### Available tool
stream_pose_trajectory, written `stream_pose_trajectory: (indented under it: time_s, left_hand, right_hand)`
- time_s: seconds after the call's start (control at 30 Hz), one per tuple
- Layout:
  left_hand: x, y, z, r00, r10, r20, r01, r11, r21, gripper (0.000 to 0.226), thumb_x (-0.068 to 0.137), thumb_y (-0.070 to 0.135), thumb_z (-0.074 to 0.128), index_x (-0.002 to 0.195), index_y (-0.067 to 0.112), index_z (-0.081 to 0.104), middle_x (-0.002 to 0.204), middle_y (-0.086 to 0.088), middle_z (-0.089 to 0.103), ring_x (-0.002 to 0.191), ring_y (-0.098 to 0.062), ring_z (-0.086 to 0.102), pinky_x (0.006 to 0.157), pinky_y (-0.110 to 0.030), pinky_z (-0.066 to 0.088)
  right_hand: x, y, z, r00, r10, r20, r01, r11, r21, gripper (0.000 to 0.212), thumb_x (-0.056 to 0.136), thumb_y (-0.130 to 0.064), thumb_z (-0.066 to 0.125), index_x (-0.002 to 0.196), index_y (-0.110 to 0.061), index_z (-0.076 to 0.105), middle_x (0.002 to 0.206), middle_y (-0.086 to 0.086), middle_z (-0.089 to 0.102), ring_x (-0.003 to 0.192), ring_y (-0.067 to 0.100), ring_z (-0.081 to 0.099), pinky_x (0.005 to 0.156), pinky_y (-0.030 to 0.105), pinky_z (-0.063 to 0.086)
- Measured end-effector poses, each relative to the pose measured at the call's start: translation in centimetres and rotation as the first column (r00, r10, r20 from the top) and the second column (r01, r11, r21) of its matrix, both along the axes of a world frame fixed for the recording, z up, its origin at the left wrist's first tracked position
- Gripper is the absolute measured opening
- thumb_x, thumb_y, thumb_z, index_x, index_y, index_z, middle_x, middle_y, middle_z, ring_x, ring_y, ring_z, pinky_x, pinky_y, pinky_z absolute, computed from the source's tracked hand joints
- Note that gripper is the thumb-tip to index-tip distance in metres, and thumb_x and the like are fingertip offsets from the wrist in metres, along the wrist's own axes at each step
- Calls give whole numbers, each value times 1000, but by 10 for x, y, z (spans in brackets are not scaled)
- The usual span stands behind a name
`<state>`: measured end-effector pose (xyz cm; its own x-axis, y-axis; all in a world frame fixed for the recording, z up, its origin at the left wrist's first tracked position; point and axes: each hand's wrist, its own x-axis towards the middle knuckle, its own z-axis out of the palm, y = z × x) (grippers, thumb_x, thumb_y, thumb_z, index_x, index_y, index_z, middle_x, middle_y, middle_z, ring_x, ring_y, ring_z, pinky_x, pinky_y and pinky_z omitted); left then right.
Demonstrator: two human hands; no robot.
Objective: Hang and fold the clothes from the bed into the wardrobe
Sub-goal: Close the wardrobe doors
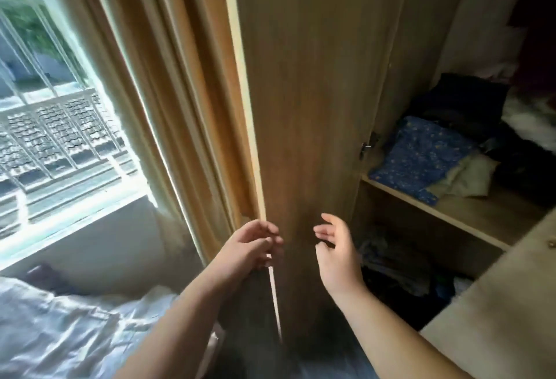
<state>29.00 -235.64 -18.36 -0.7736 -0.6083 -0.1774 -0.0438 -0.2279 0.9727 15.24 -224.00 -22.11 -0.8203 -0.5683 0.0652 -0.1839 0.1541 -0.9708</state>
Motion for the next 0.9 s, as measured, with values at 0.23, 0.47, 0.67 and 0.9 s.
stream_pose_trajectory:
  time_s: [0.23, 0.47, 0.67, 0.9]
  left_hand:
    - [20, -59, 1, 991, 111, 74, -102, 988, -117, 19, 101, 13, 49, 118, 15, 56, 111, -4, 62, 84, -6, 63, 68, -21, 52]
    - [-19, -76, -16, 982, -181, -50, 180, 983, -26, 57, 95, 60, 49, 142, 27, 50, 146, -7, 52, 139, -30, 43, 117, -58, 26]
    - [-25, -57, -11, 958, -287, 0, 280, 935, -217, 53, 90, 63, 55, 136, 37, 55, 133, 2, 63, 125, -27, 58, 105, -55, 44]
    - [-89, 33, -7, 900, -431, 70, 419, 807, -417, 34, 81, 51, 73, 105, 36, 54, 103, -5, 61, 88, -14, 62, 85, -37, 55]
  right_hand:
    - [51, -50, 1, 1000, -22, 14, 22, 1000, -13, 53, 88, 13, 50, 121, -28, 55, 106, -10, 62, 104, 3, 58, 84, 11, 42]
    - [47, -39, 13, 995, -99, 9, 99, 995, 27, 51, 89, 11, 49, 118, -30, 57, 105, -11, 63, 103, 5, 61, 95, 27, 50]
    - [23, -10, 3, 963, -262, 57, 264, 964, -32, 48, 86, 15, 45, 113, -21, 62, 101, 3, 67, 100, 17, 65, 96, 46, 53]
    - [-7, 52, 14, 876, -477, 75, 483, 867, -122, 39, 89, 7, 53, 105, -26, 63, 104, -5, 69, 97, 7, 64, 92, 36, 51]
